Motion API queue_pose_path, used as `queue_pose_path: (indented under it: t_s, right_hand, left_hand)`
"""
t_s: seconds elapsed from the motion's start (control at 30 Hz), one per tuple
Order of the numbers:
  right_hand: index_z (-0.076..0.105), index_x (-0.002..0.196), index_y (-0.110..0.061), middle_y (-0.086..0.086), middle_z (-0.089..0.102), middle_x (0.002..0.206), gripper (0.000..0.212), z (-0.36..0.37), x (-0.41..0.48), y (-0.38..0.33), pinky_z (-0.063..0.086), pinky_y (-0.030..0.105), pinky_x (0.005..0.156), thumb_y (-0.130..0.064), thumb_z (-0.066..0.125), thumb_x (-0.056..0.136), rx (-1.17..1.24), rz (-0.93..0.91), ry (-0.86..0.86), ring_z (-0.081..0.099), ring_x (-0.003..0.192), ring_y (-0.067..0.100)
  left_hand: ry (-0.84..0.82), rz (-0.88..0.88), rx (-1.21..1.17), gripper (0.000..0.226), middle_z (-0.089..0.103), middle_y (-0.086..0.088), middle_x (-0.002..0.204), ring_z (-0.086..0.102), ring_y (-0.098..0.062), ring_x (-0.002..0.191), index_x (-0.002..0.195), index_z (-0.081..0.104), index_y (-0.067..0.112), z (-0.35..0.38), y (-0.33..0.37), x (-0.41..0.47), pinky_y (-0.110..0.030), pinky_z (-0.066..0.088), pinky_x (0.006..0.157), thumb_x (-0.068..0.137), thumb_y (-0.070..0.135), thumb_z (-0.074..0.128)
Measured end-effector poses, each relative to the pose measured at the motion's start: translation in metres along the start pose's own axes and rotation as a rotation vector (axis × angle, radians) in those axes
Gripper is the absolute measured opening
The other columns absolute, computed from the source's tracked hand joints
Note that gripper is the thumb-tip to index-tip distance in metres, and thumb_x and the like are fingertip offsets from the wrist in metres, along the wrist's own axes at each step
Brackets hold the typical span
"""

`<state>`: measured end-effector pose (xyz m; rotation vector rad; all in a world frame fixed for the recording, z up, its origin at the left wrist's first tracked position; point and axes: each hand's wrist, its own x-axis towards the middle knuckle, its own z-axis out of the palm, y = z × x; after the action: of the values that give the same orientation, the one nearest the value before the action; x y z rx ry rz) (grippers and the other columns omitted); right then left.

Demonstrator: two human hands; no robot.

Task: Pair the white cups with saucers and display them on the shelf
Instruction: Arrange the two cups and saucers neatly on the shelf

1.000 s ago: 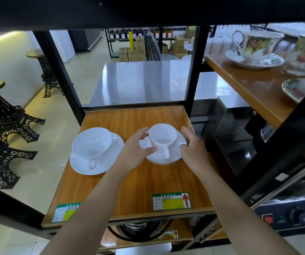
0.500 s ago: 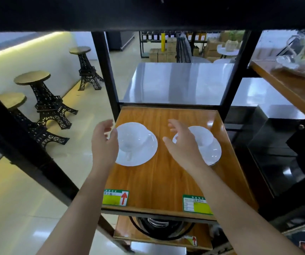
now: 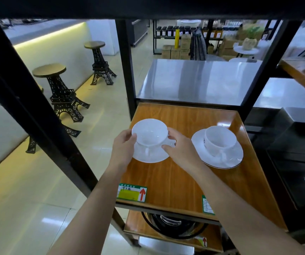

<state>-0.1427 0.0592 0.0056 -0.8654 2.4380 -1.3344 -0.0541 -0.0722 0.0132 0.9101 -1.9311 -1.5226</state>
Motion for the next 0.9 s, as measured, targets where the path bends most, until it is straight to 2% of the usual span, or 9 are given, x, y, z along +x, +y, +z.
queue_pose_path:
  t_s: [0.17,0.27,0.33,0.4,0.53,0.63,0.73,0.8,0.9]
  right_hand:
    - [0.038,0.137,-0.024,0.001,0.051,0.137,0.056,0.001,-0.003,0.001,0.040,0.028,0.091,-0.020,0.061,0.086,0.004,-0.022,0.051,0.047,0.123,0.018]
    - [0.044,0.133,-0.019,0.002,0.058,0.125,0.047,-0.004,-0.010,0.001,0.047,0.026,0.085,-0.022,0.058,0.088,-0.008,-0.028,0.204,0.055,0.107,0.015]
    - [0.052,0.125,-0.018,-0.001,0.064,0.109,0.036,-0.011,-0.017,0.003,0.045,0.018,0.075,-0.024,0.055,0.089,-0.014,-0.037,0.332,0.057,0.093,0.011]
    - [0.057,0.118,-0.017,-0.005,0.062,0.094,0.028,-0.019,-0.024,0.005,0.045,0.018,0.071,-0.025,0.054,0.091,-0.025,-0.043,0.433,0.058,0.085,0.010]
    - [0.060,0.111,-0.015,0.001,0.066,0.088,0.023,-0.038,-0.036,0.013,0.048,0.023,0.069,-0.023,0.050,0.093,-0.033,-0.021,0.553,0.060,0.078,0.013]
    - [0.062,0.106,-0.015,0.001,0.066,0.079,0.019,-0.053,-0.043,0.021,0.042,0.015,0.058,-0.022,0.050,0.093,-0.053,-0.005,0.642,0.059,0.068,0.009]
    - [0.063,0.102,-0.014,-0.012,0.057,0.070,0.017,-0.065,-0.048,0.024,0.041,0.010,0.052,-0.020,0.052,0.092,-0.066,-0.013,0.711,0.054,0.061,0.002]
    - [0.064,0.101,-0.013,-0.014,0.056,0.068,0.015,-0.071,-0.053,0.027,0.043,0.012,0.055,-0.018,0.053,0.091,-0.056,-0.047,0.710,0.057,0.061,0.007]
    - [0.063,0.101,-0.012,-0.002,0.062,0.078,0.015,-0.082,-0.061,0.036,0.049,0.025,0.061,-0.016,0.053,0.091,-0.018,-0.032,0.740,0.060,0.069,0.015]
  left_hand:
    - [-0.025,-0.002,-0.013,0.034,0.059,-0.003,0.120,0.055,-0.017,0.104,0.124,0.054,0.012,-0.004,-0.005,0.002,-0.024,0.043,0.076,0.094,0.025,0.047]
    - [0.175,-0.024,-0.001,0.040,0.054,-0.004,0.128,0.050,-0.018,0.115,0.128,0.050,0.012,-0.008,-0.014,-0.001,-0.028,0.038,0.088,0.092,0.030,0.050]
    - [0.347,0.087,0.030,0.037,0.055,-0.004,0.121,0.049,-0.019,0.113,0.124,0.050,0.012,-0.010,-0.015,-0.008,-0.028,0.037,0.087,0.090,0.027,0.050]
    - [0.385,0.257,0.030,0.035,0.055,0.000,0.108,0.051,-0.016,0.102,0.119,0.050,0.012,-0.004,-0.009,-0.021,-0.027,0.040,0.080,0.087,0.026,0.050]
    - [0.185,0.470,0.033,0.021,0.057,0.013,0.085,0.055,-0.002,0.080,0.109,0.047,0.026,0.024,0.012,-0.050,-0.006,0.040,0.064,0.088,0.026,0.050]
    - [0.006,0.525,0.071,0.013,0.058,0.015,0.075,0.056,-0.001,0.067,0.102,0.049,0.027,0.048,0.017,-0.066,-0.006,0.040,0.058,0.091,0.020,0.052]
    - [-0.102,0.587,0.164,0.011,0.058,0.013,0.072,0.057,-0.005,0.064,0.102,0.054,0.020,0.068,0.016,-0.078,-0.005,0.040,0.057,0.091,0.020,0.052]
    - [-0.135,0.556,0.169,0.012,0.056,0.018,0.072,0.057,0.000,0.069,0.103,0.054,0.020,0.078,0.014,-0.081,-0.004,0.040,0.058,0.091,0.020,0.053]
    - [-0.195,0.428,0.220,0.018,0.056,0.019,0.077,0.057,0.006,0.068,0.109,0.051,0.022,0.091,0.009,-0.080,-0.002,0.042,0.057,0.092,0.027,0.052]
